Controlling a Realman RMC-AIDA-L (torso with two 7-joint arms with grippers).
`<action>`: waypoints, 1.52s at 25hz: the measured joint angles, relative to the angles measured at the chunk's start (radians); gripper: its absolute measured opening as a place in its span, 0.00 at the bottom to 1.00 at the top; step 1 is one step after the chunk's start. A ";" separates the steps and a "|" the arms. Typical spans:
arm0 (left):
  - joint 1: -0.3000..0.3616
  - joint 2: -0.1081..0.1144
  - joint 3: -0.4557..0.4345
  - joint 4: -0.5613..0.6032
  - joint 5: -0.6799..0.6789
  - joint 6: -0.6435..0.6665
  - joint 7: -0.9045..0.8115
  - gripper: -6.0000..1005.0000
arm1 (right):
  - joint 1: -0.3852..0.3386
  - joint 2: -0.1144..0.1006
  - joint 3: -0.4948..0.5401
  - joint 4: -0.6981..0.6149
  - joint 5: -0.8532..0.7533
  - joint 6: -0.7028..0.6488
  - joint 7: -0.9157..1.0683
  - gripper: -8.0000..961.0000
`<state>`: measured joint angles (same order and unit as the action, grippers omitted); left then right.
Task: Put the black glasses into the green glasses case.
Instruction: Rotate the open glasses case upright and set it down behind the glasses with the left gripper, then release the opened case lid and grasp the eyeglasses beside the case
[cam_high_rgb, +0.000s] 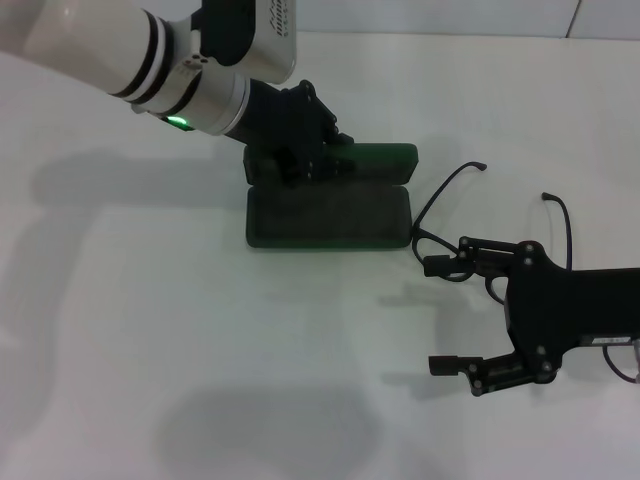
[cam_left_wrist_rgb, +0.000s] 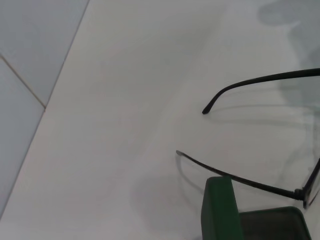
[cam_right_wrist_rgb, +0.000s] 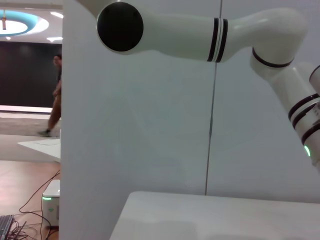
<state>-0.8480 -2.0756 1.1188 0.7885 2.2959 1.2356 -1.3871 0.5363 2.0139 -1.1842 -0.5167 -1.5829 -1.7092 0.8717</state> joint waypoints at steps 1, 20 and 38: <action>0.001 -0.001 -0.002 0.000 0.000 -0.001 -0.003 0.25 | 0.000 0.000 0.000 0.000 0.000 0.001 0.000 0.91; 0.201 -0.012 -0.016 0.187 -0.296 0.100 0.030 0.40 | 0.001 0.002 0.068 -0.002 0.007 0.013 0.013 0.91; 0.436 -0.018 -0.014 -0.489 -1.303 0.202 0.617 0.49 | 0.270 -0.044 0.089 -0.498 -0.609 0.071 0.970 0.91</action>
<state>-0.4120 -2.0939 1.1051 0.2997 0.9929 1.4379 -0.7703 0.8062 1.9703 -1.0957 -1.0144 -2.1915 -1.6382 1.8415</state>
